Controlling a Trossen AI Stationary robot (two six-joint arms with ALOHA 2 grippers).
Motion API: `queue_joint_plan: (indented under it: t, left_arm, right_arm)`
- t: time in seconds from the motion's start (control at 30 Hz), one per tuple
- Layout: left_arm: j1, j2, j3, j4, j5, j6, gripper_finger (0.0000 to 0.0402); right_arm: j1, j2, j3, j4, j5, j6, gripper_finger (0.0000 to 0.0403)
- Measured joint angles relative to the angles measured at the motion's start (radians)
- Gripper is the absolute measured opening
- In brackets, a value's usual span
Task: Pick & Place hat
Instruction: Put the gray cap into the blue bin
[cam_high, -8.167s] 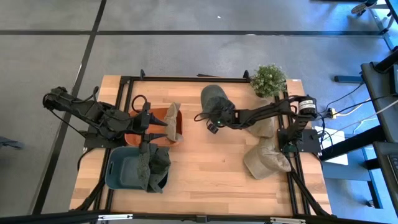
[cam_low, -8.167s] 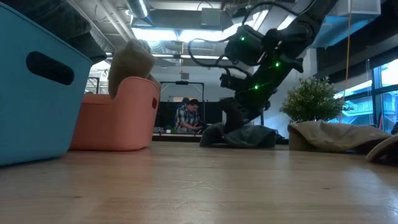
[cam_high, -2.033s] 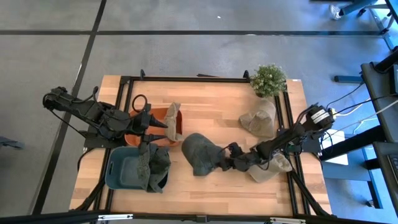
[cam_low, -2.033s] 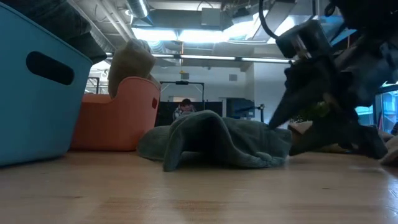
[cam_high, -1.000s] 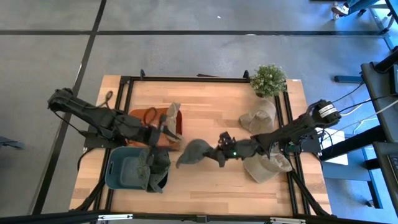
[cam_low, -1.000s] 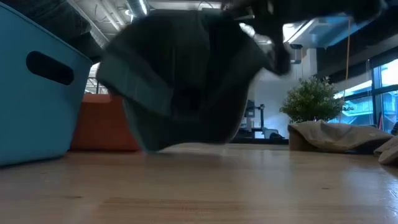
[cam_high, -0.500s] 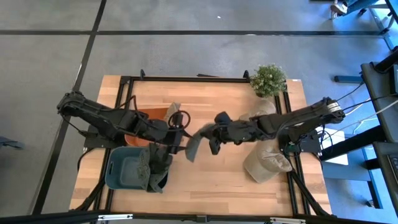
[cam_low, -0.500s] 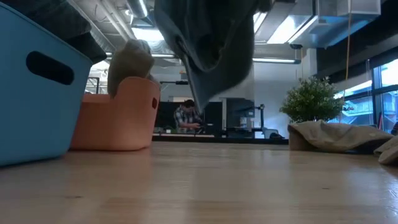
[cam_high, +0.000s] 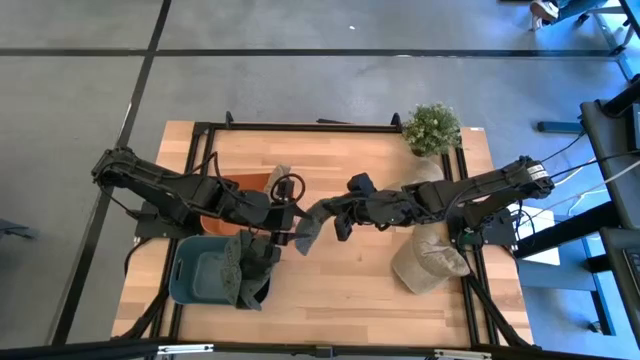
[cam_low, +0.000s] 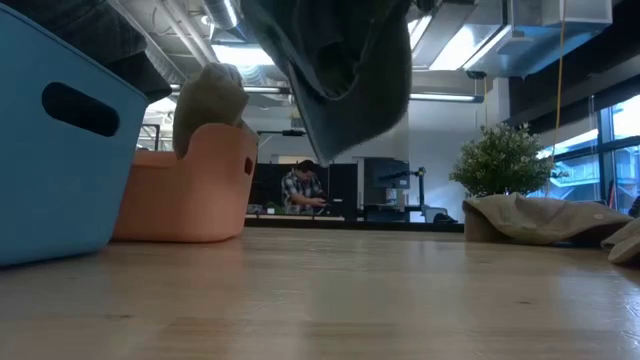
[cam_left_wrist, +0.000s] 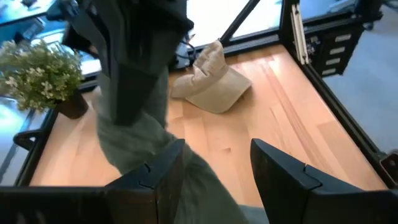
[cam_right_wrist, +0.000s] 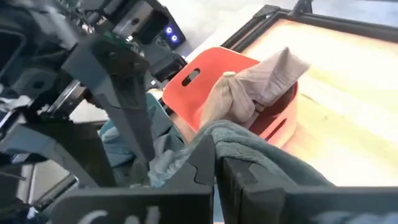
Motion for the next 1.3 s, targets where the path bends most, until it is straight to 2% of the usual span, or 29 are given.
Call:
queue_joint_plan:
  t: [0.3,0.7,0.93,1.13,1.3]
  left_arm:
    - [0.0,0.0,-0.001,0.019,-0.132,0.0,0.0178]
    - [0.0,0.0,-0.001,0.016,-0.127,0.001,0.0178]
    - [-0.003,0.0,-0.001,0.018,0.041,0.192,0.0178]
    - [-0.004,0.0,-0.001,0.019,-0.009,0.248,0.0178]
    - [-0.004,0.0,-0.001,0.019,-0.013,0.242,0.0178]
  right_arm:
    - [0.016,0.0,-0.007,0.052,0.0,0.014,0.0006]
    - [0.019,0.0,-0.008,0.084,-0.006,0.005,0.0008]
    - [0.019,0.0,-0.008,0.1,-0.035,0.01,0.0009]
    - [0.019,0.0,-0.008,0.121,-0.039,0.019,0.0008]
    - [0.019,0.005,-0.008,0.145,-0.059,0.016,0.0006]
